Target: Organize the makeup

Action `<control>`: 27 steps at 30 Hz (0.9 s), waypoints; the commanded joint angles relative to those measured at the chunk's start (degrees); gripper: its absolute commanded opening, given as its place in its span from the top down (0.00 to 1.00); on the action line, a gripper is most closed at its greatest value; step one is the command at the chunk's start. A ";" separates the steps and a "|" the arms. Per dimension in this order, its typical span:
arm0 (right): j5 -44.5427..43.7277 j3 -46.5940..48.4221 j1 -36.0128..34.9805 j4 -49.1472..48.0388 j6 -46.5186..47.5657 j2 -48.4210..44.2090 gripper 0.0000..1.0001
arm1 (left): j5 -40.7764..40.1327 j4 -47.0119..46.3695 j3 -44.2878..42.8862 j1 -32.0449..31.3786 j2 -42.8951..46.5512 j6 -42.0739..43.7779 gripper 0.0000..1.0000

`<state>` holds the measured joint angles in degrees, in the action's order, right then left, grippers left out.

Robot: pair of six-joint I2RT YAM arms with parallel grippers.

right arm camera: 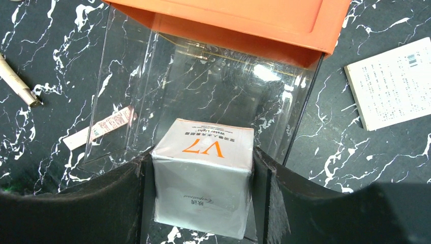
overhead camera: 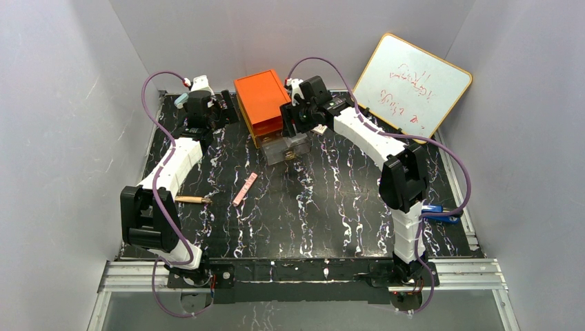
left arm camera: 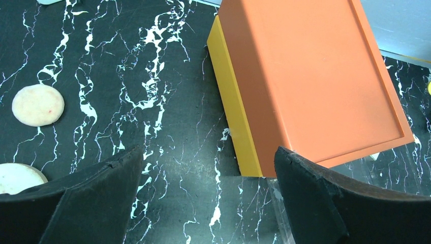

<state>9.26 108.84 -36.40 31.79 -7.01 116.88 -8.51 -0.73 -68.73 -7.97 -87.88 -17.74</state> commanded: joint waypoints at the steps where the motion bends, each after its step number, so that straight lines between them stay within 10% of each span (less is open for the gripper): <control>1: -0.22 2.96 -0.13 -0.84 1.12 -1.31 0.32 | 0.08 0.39 0.10 0.32 0.94 0.42 0.02; 9: -0.13 3.69 -0.11 -0.72 1.13 -1.09 0.02 | 0.08 2.22 0.03 0.32 1.37 0.51 0.02; 27: -21.66 8.30 13.44 -4.55 -23.61 0.30 0.01 | 0.25 2.64 0.11 0.32 1.66 0.68 0.02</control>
<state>-9.65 113.19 -30.37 26.48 -18.39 114.56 -8.34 0.97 -68.73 -7.97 -87.88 -17.72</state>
